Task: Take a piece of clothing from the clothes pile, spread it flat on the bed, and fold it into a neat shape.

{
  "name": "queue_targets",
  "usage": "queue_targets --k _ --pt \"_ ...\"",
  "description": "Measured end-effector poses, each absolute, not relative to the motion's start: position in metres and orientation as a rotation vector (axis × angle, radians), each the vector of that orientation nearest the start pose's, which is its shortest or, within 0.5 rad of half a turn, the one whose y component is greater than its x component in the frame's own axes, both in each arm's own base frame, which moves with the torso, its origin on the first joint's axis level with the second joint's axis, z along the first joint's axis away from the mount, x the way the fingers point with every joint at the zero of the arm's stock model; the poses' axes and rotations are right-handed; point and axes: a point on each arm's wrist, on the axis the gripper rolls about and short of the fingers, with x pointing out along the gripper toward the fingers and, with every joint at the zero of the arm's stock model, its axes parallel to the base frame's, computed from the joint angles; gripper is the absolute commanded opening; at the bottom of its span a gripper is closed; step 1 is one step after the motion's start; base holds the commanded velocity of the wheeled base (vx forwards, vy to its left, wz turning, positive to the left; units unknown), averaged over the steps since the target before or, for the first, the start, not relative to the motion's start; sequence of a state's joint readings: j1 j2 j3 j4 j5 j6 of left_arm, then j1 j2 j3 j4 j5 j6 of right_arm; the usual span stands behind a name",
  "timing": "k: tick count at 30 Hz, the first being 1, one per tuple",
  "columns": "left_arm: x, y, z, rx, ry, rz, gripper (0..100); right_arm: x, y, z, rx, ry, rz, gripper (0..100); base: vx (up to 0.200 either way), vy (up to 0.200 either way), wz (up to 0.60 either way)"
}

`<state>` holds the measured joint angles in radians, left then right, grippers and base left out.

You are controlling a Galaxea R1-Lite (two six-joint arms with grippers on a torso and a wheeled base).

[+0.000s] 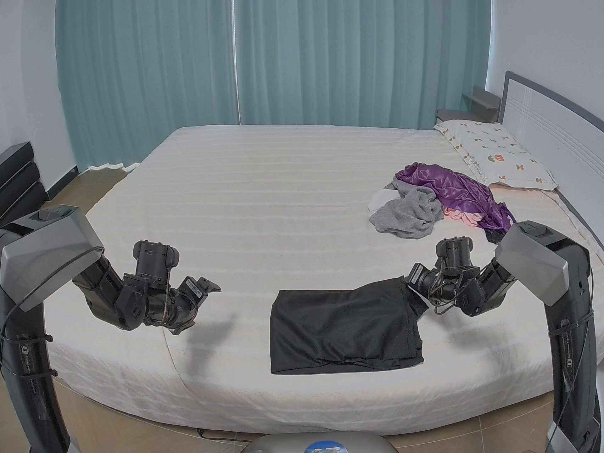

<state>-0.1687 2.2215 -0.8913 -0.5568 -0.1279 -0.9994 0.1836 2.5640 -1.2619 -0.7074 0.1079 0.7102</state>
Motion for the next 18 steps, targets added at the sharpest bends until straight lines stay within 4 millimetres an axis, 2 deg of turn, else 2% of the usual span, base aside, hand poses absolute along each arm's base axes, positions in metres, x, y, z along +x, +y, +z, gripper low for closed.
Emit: queue_targets --k 8,13,14,18 --pt "0.368 -0.067 0.017 -0.923 0.838 0.121 100 0.448 0.071 -0.043 0.704 0.667 0.016 0 0.0 0.0 0.0" --pt "0.373 -0.079 0.02 -0.908 0.822 0.098 100 0.448 0.068 -0.039 0.761 0.659 -0.005 0 0.0 0.0 0.0" --pt "0.375 -0.082 0.02 -0.904 0.817 0.095 100 0.448 0.068 -0.038 0.765 0.659 -0.005 100 0.0 0.0 0.0" --pt "0.382 -0.094 0.024 -0.892 0.798 0.073 100 0.448 0.069 -0.037 0.771 0.663 0.006 100 0.0 0.0 0.0"
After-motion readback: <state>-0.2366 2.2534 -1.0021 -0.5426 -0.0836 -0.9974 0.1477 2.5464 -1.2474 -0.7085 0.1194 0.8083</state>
